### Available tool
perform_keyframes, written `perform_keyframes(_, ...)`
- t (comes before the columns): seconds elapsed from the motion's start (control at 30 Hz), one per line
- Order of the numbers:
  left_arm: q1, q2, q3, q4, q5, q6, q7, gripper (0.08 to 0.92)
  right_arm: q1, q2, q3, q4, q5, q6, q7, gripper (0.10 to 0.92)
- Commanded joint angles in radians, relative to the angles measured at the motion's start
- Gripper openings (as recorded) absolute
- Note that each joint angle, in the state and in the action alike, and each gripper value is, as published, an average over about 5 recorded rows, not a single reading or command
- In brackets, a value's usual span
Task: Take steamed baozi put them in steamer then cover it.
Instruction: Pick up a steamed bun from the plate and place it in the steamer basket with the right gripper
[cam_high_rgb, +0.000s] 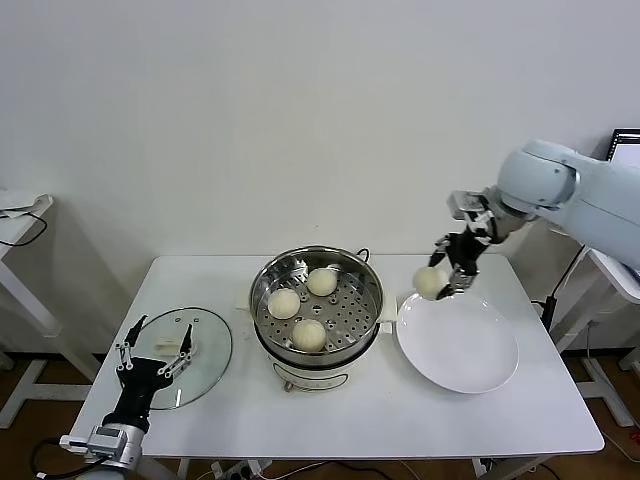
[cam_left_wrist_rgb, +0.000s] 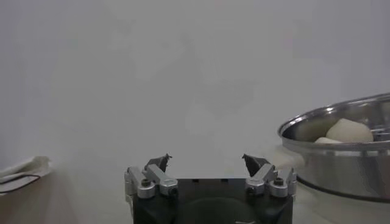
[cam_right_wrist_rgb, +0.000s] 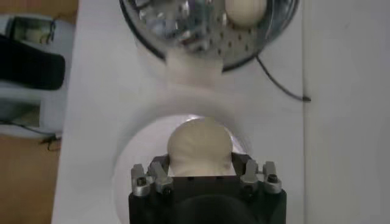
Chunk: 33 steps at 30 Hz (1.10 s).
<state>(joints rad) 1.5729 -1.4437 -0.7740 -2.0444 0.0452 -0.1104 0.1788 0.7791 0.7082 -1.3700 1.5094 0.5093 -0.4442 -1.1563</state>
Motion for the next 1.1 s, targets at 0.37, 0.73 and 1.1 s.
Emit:
perform_keyframes(0.37, -0.018, 0.005, -0.033, 0.026, -0.012, 0.004, 0.007, 0.823, -0.039, 0.431, -0.054, -0.162, 0.150, -0.104, 0.071, 0.670)
perform_keyframes(0.73, -0.025, 0.013, -0.045, 0.037, -0.020, 0.007, 0.011, 0.823, -0.140, 0.452, -0.043, -0.253, 0.044, -0.089, 0.042, 0.670)
perform_keyframes(1.1, -0.029, 0.012, -0.057, 0.041, -0.021, 0.006, 0.011, 0.823, -0.200, 0.479, -0.027, -0.303, -0.017, -0.083, 0.022, 0.670)
